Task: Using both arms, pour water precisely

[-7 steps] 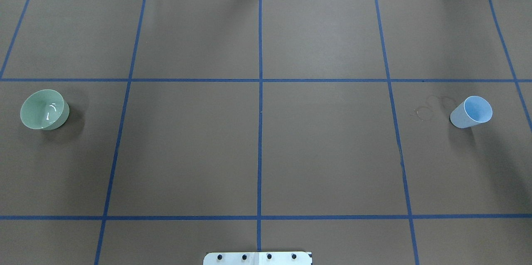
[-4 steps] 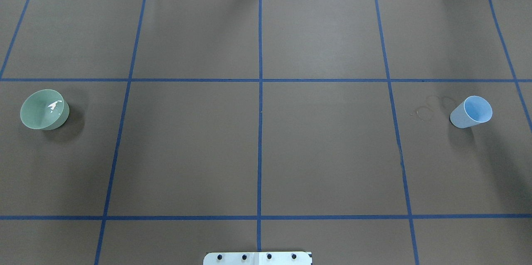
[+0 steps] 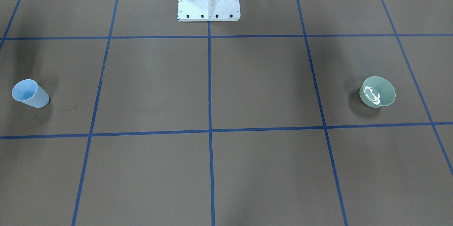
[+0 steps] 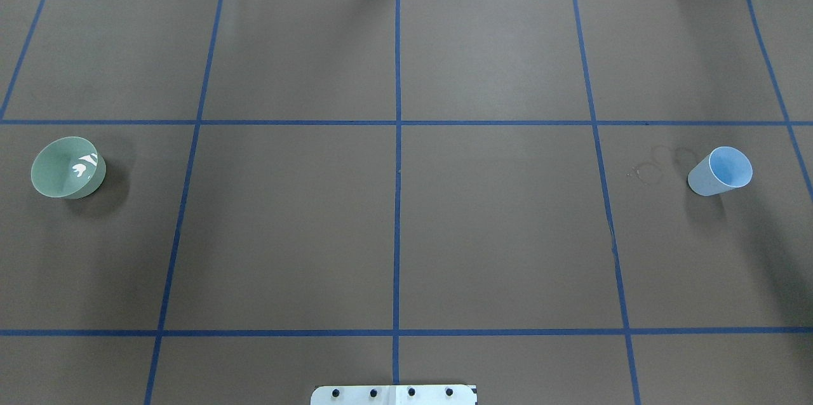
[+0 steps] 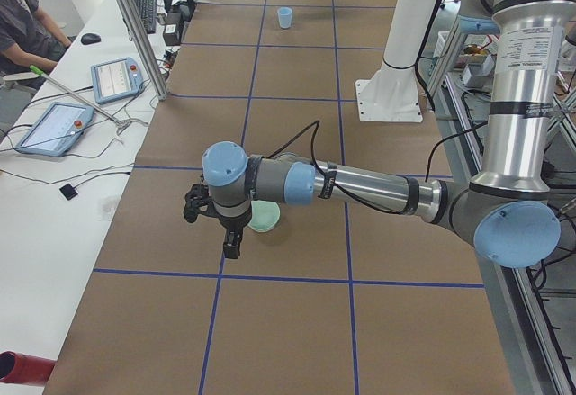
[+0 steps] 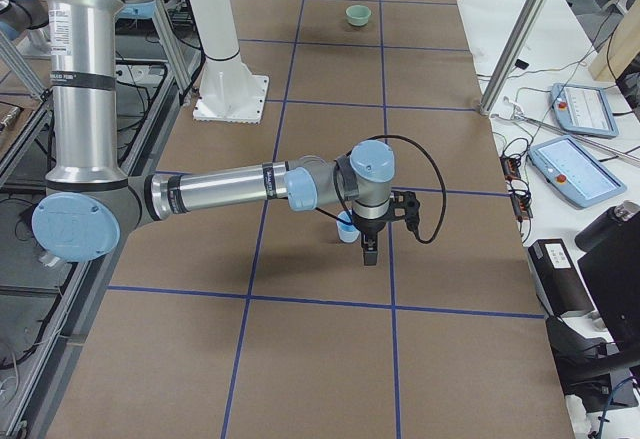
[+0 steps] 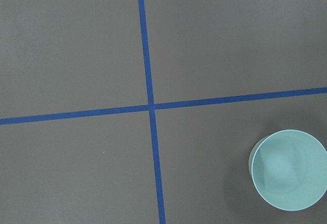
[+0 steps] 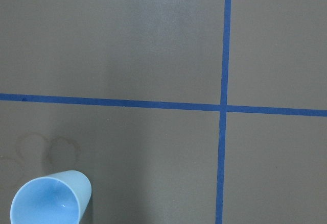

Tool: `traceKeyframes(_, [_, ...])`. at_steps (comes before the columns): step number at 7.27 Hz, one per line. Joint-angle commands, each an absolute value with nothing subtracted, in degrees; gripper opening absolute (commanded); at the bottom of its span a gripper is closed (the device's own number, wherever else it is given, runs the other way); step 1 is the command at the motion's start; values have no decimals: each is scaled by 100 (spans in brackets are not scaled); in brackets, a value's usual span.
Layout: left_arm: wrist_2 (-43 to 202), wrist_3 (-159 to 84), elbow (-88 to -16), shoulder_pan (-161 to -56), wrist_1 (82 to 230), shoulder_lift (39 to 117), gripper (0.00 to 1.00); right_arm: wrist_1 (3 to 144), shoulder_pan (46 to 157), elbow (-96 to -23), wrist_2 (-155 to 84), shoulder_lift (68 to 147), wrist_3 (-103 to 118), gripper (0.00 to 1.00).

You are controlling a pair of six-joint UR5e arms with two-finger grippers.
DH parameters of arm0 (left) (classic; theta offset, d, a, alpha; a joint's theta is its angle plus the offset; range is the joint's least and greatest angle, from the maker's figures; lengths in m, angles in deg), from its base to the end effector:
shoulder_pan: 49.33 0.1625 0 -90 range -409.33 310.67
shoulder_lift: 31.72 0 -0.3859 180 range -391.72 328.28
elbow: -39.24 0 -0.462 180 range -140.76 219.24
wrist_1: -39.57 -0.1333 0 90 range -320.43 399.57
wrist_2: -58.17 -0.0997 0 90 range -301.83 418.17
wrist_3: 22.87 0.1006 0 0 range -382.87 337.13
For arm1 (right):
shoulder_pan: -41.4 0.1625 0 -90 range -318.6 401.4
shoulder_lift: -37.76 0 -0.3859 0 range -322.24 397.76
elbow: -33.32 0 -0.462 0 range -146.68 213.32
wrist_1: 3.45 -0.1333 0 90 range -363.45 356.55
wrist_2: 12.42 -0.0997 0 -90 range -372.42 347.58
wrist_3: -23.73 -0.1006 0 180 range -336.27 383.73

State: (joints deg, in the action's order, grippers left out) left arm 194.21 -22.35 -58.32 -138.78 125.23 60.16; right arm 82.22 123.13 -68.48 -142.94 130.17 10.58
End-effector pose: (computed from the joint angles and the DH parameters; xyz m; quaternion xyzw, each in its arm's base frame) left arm -0.0554 -0.5745 0.5331 0.0408 0.3907 0.0260 0.9193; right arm -0.0125 -0.5586 0.5233 0.0462 -0.3586 -0.0017 0.9323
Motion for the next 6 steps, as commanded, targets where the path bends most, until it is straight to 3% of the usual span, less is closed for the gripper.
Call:
traceKeyframes(1, [19405, -2234, -5805, -13880, 12517, 6021, 100, 8171, 12314, -6803, -14328, 13014, 1072, 100])
traceKeyframes(6, [19431, -2208, -5814, -13871, 12544, 6012, 100, 8259, 12305, -6767, -14417, 12987, 1414, 100])
